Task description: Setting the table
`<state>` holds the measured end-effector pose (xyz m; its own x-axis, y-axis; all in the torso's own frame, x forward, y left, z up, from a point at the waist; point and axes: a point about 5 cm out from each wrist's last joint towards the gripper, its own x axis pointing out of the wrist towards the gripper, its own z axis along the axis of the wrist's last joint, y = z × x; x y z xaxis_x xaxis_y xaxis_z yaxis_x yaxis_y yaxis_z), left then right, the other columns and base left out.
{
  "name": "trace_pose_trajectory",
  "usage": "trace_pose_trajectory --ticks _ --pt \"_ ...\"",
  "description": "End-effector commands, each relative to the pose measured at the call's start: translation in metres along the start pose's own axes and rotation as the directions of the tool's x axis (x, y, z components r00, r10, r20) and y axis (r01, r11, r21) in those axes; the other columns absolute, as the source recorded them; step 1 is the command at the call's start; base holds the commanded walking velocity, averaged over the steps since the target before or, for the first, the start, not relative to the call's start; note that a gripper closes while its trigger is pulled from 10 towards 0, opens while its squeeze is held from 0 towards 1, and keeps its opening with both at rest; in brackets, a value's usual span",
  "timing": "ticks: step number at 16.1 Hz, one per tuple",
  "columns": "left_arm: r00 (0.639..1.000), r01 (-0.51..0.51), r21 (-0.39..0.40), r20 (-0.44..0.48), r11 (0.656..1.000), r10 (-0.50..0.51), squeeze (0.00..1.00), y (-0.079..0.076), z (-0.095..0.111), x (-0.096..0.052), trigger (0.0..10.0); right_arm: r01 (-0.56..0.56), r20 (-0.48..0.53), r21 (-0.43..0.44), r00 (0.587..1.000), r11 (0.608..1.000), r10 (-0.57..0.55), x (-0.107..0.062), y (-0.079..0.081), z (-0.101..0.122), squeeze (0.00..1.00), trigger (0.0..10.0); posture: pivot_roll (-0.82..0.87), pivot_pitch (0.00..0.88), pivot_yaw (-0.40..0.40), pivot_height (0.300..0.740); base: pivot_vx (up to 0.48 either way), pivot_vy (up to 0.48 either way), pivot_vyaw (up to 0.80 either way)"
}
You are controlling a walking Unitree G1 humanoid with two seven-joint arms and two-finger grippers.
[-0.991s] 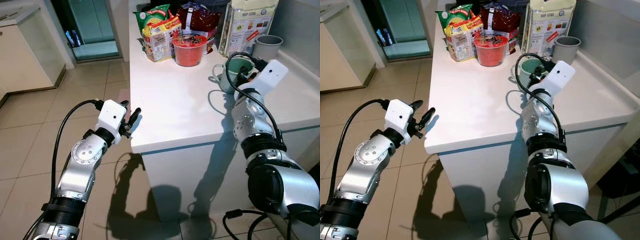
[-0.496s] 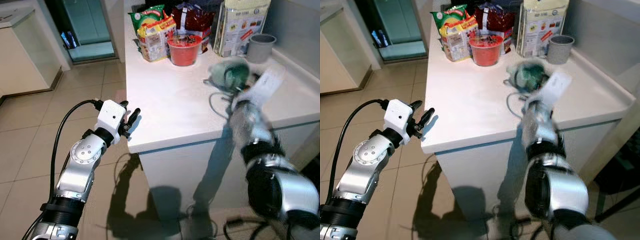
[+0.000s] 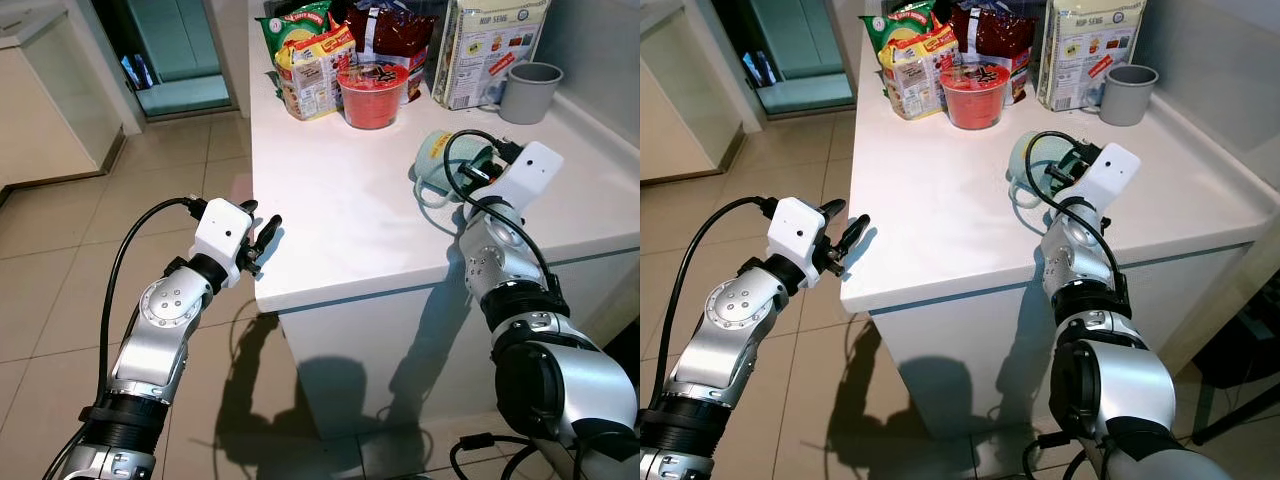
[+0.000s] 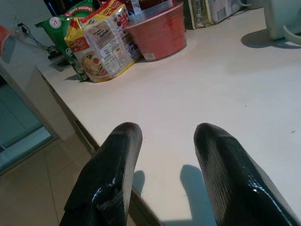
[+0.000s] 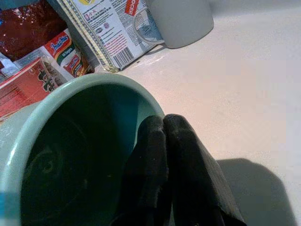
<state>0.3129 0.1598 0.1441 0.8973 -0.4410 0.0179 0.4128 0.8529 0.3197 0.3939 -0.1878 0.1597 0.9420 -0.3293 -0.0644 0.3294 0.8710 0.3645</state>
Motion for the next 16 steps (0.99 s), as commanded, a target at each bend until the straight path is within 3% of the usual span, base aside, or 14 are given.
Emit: trace_pose_trajectory --ticks 1,2,3,6,14,15,16 --pt "1.0 -0.003 0.02 0.0 1.0 0.003 0.0 0.004 0.003 -0.002 10.0 -0.008 -0.098 -0.025 0.995 1.0 0.005 -0.006 -0.002 -0.024 0.0 0.0 0.08 0.0 0.138 0.74 0.0 0.0 0.0" --pt "1.0 -0.004 0.02 0.001 1.0 0.004 0.0 0.004 0.003 -0.002 10.0 -0.068 -0.043 -0.1 0.997 0.993 0.064 -0.007 0.009 -0.017 0.0 6.0 0.08 0.0 0.137 0.74 0.0 0.0 0.0" --pt "1.0 -0.004 0.02 0.002 1.0 0.004 0.0 0.004 0.003 -0.002 10.0 -0.105 -0.002 -0.159 0.994 0.982 0.106 -0.007 0.016 -0.012 0.0 10.0 0.08 0.0 0.138 0.74 0.0 0.0 0.0" --pt "1.0 -0.004 0.02 0.002 1.0 0.004 0.0 0.003 0.004 -0.001 10.0 -0.174 0.127 -0.288 0.968 0.942 0.217 -0.01 0.037 0.008 0.0 10.0 0.08 0.0 0.138 0.74 0.0 0.0 0.0" --pt "1.0 -0.016 0.024 0.005 1.0 0.016 0.0 0.004 0.005 0.0 10.0 -0.17 0.138 -0.308 0.965 0.936 0.221 -0.012 0.035 0.008 0.0 10.0 0.08 0.0 0.137 0.74 0.0 0.0 0.0" --pt "1.0 -0.015 0.024 0.006 1.0 0.015 0.0 0.004 0.005 0.001 10.0 -0.164 0.14 -0.297 0.967 0.941 0.213 -0.012 0.034 0.008 1.0 10.0 0.08 0.0 0.137 0.74 0.0 0.0 0.0" --pt "1.0 -0.015 0.024 0.006 1.0 0.015 0.0 0.004 0.005 0.001 10.0 -0.159 0.142 -0.292 0.968 0.943 0.207 -0.011 0.033 0.009 1.0 10.0 0.08 0.0 0.137 0.74 0.0 0.0 0.0"
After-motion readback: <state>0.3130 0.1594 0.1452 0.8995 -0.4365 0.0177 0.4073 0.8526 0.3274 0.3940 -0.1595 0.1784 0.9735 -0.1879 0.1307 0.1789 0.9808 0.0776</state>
